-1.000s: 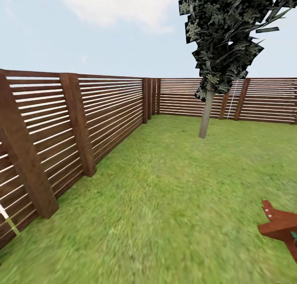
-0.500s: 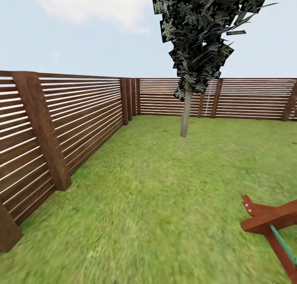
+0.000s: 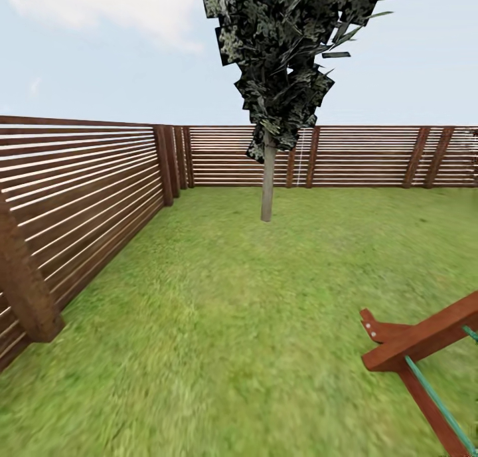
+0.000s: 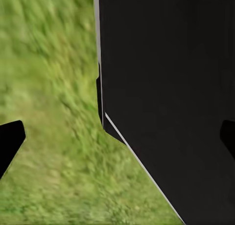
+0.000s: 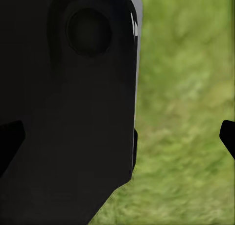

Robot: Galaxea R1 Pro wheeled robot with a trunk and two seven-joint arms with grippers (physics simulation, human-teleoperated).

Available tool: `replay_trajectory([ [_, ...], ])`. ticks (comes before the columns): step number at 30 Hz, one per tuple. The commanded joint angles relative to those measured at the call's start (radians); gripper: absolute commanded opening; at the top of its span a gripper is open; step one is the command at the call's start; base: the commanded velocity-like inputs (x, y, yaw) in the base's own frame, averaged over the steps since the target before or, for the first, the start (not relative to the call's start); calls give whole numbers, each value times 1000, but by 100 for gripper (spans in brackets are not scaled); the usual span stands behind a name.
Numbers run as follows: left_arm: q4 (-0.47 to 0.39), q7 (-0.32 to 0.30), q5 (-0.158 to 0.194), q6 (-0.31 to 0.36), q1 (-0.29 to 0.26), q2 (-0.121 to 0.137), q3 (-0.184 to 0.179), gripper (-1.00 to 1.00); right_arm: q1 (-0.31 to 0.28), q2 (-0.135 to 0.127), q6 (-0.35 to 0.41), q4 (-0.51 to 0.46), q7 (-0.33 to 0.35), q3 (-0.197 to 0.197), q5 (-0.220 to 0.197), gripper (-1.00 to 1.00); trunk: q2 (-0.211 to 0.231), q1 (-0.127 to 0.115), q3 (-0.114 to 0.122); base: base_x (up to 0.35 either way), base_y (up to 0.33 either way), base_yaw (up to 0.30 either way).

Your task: Take the three Easter eggs out of the wicker basket on the lawn in the garden, then place them on the lawn next to a single tree (choose any tree) so that all three eggs are next to the same tree and none are left in the basket.

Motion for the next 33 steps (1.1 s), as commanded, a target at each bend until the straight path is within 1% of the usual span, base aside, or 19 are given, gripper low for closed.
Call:
replay_trajectory([
  [1,-2,-1,-1,0,1,0,0,100,-1,0,-1,2,0,0,1,100,0,1,-1,336,0,-300],
  [8,-2,-1,0,0,1,0,0,100,-1,0,-1,2,0,0,1,100,0,1,-1,336,0,-298],
  [11,-2,-2,0,0,1,0,0,100,-1,-1,-1,2,-1,0,0,100,0,1,-1,336,0,-152],
  [33,-2,-2,0,-2,1,1,0,100,-1,-1,5,2,0,-1,-2,100,0,1,-1,336,0,-7],
])
